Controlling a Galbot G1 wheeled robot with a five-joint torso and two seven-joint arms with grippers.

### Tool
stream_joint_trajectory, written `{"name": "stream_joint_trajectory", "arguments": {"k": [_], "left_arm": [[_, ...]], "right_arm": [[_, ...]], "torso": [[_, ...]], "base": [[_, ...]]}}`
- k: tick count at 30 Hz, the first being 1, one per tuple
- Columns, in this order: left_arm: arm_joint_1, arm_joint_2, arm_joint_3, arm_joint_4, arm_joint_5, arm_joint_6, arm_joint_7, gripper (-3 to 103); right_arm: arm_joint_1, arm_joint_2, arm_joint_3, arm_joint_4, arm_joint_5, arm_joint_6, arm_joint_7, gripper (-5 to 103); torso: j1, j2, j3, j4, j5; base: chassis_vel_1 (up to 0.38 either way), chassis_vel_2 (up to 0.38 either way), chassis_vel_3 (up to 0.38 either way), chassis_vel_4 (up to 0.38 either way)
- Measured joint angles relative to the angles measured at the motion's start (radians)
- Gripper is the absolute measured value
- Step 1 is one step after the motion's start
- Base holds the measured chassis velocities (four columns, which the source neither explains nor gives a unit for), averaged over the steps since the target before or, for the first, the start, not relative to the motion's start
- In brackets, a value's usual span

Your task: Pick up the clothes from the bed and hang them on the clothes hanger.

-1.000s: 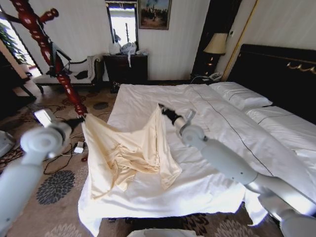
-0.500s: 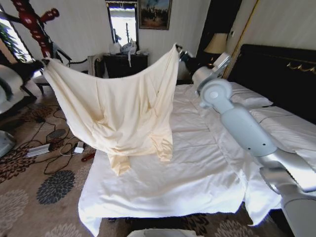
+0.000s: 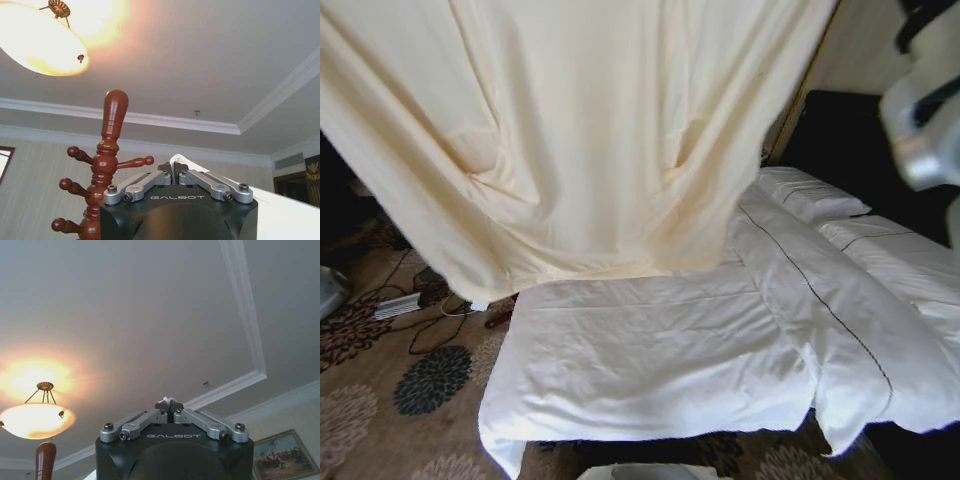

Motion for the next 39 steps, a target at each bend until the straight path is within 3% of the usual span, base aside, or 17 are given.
{"name": "stream_joint_trajectory", "arguments": {"k": [7, 11, 12, 13, 15, 17, 18, 20, 22, 23, 27, 28, 31, 33, 36, 39], "left_arm": [[0.022, -0.068, 0.06, -0.005, 0.066, 0.03, 0.001, 2], [0.058, -0.163, 0.149, 0.043, 0.169, 0.05, 0.039, 2], [0.05, -0.199, 0.221, 0.088, 0.215, 0.049, 0.079, 2], [0.05, -0.199, 0.221, 0.088, 0.215, 0.049, 0.079, 2], [0.021, -0.235, 0.33, 0.173, 0.273, 0.022, 0.141, 2], [-0.01, -0.253, 0.398, 0.245, 0.32, -0.004, 0.184, 2], [-0.01, -0.253, 0.398, 0.245, 0.32, -0.004, 0.184, 2], [-0.095, -0.294, 0.521, 0.335, 0.37, -0.027, 0.21, 2], [-0.26, -0.379, 0.689, 0.438, 0.399, -0.039, 0.217, 2], [-0.26, -0.379, 0.689, 0.438, 0.399, -0.039, 0.217, 2], [-0.593, -0.517, 0.914, 0.597, 0.431, -0.07, 0.228, 2], [-0.593, -0.517, 0.914, 0.597, 0.431, -0.07, 0.228, 2], [-0.774, -0.593, 1.014, 0.683, 0.434, -0.077, 0.232, 2], [-0.857, -0.63, 1.05, 0.712, 0.431, -0.077, 0.23, 2], [-0.881, -0.638, 1.064, 0.699, 0.425, -0.077, 0.224, 2], [-0.841, -0.602, 1.047, 0.599, 0.416, -0.073, 0.202, 2]], "right_arm": [[0.039, 0.031, -0.083, -0.054, -0.031, -0.02, 0.0, 1], [0.052, 0.136, -0.222, -0.159, -0.14, -0.021, -0.009, 1], [0.064, 0.196, -0.29, -0.221, -0.178, -0.02, -0.019, 1], [0.064, 0.196, -0.29, -0.221, -0.178, -0.02, -0.019, 1], [0.102, 0.292, -0.398, -0.343, -0.227, -0.008, -0.053, 1], [0.139, 0.371, -0.473, -0.466, -0.265, 0.008, -0.094, 1], [0.139, 0.371, -0.473, -0.466, -0.265, 0.008, -0.094, 1], [0.169, 0.437, -0.524, -0.585, -0.293, 0.025, -0.13, 1], [0.191, 0.491, -0.55, -0.675, -0.316, 0.042, -0.151, 1], [0.191, 0.491, -0.55, -0.675, -0.316, 0.042, -0.151, 1], [0.239, 0.605, -0.555, -0.8, -0.355, 0.077, -0.178, 1], [0.239, 0.605, -0.555, -0.8, -0.355, 0.077, -0.178, 1], [0.28, 0.685, -0.525, -0.88, -0.386, 0.094, -0.191, 1], [0.294, 0.697, -0.505, -0.896, -0.4, 0.098, -0.198, 1], [0.287, 0.67, -0.498, -0.86, -0.398, 0.098, -0.192, 1], [0.22, 0.571, -0.479, -0.743, -0.4, 0.098, -0.148, 1]], "torso": [[0.0, 0.0, 0.0, 0.0, -0.0006], [0.001, 0.0, 0.001, 0.0005, -0.0009], [0.001, -0.001, 0.001, 0.0003, -0.001], [0.001, -0.001, 0.001, 0.0003, -0.001], [0.001, -0.001, 0.001, -0.0003, -0.0009], [0.001, -0.001, 0.001, 0.0006, -0.0009], [0.001, -0.001, 0.001, 0.0006, -0.0009], [0.001, -0.001, 0.001, 0.0022, -0.0006], [0.001, -0.001, 0.001, 0.0012, -0.003], [0.001, -0.001, 0.001, 0.0012, -0.003], [0.001, -0.001, 0.001, -0.0014, 0.0009], [0.001, -0.001, 0.001, -0.0014, 0.0009], [0.001, -0.001, 0.001, -0.0005, 0.0], [0.001, -0.001, 0.001, 0.0016, -0.0006], [0.0, 0.0, 0.0, 0.0018, -0.001], [0.0, 0.0, 0.0, -0.0003, 0.0003]], "base": [[0.0, 0.0, 0.0, 0.0], [0.0, 0.0, 0.0, 0.0], [0.0, 0.0, 0.0, 0.0], [0.0, 0.0, 0.0, 0.0], [0.0, 0.0, 0.0, 0.0], [0.0, 0.0, 0.0, 0.0], [0.0, 0.0, 0.0, 0.0], [0.0, 0.0, 0.0, 0.0], [0.0, 0.0, 0.0, 0.0], [0.0, 0.0, 0.0, 0.0], [0.0, 0.0, 0.0, 0.0], [0.0, 0.0, 0.0, 0.0], [0.0, 0.0, 0.0, 0.0], [0.0, 0.0, 0.0, 0.0], [0.0, 0.0, 0.0, 0.0], [0.0, 0.0, 0.0, 0.0]]}}
